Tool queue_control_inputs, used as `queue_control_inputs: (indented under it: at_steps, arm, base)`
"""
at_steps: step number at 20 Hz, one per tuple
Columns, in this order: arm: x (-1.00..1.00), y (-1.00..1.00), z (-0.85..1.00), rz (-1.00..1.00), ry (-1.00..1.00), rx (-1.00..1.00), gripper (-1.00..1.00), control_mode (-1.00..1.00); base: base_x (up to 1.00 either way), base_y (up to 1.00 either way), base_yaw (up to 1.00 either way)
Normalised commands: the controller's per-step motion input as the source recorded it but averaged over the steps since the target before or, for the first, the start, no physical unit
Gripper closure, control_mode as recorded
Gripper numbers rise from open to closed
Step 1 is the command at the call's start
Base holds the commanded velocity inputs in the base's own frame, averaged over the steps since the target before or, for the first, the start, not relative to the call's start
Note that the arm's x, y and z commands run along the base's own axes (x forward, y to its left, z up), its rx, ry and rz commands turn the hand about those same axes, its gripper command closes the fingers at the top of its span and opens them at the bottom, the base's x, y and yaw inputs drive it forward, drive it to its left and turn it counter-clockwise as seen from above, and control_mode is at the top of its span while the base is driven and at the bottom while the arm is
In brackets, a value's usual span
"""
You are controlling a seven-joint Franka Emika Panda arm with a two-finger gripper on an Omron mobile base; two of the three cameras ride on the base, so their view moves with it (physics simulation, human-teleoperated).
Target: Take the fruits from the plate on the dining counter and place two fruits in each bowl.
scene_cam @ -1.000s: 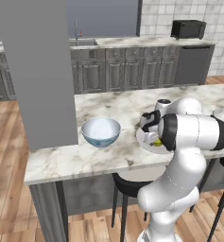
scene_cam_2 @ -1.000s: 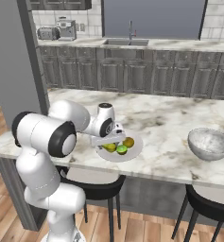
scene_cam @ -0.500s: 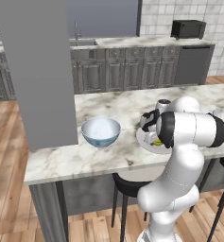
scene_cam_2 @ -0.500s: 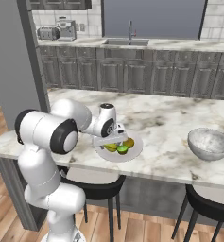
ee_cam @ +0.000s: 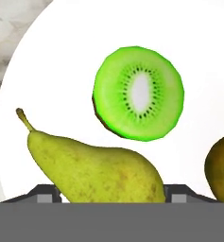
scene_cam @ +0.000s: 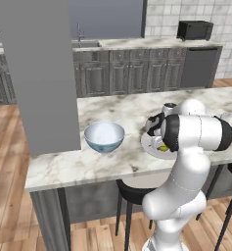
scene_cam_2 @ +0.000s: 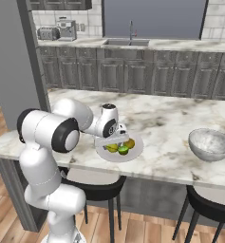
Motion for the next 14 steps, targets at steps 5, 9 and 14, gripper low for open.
queue_control_inputs:
  at_steps: [5, 9, 14]
  arm:
    - [-0.06, 0.0, -0.04, 0.0, -0.01, 0.0, 1.0, -1.0]
    - [-0.14, 0.0, 0.36, 0.0, -0.09, 0.02, 1.0, -1.0]
    - [-0.21, 0.16, 0.68, 0.0, -0.33, 0.0, 1.0, -1.0]
  base:
    - [0.0, 0.0, 0.0]
    - [0.0, 0.0, 0.0]
    - [0.0, 0.0, 0.0]
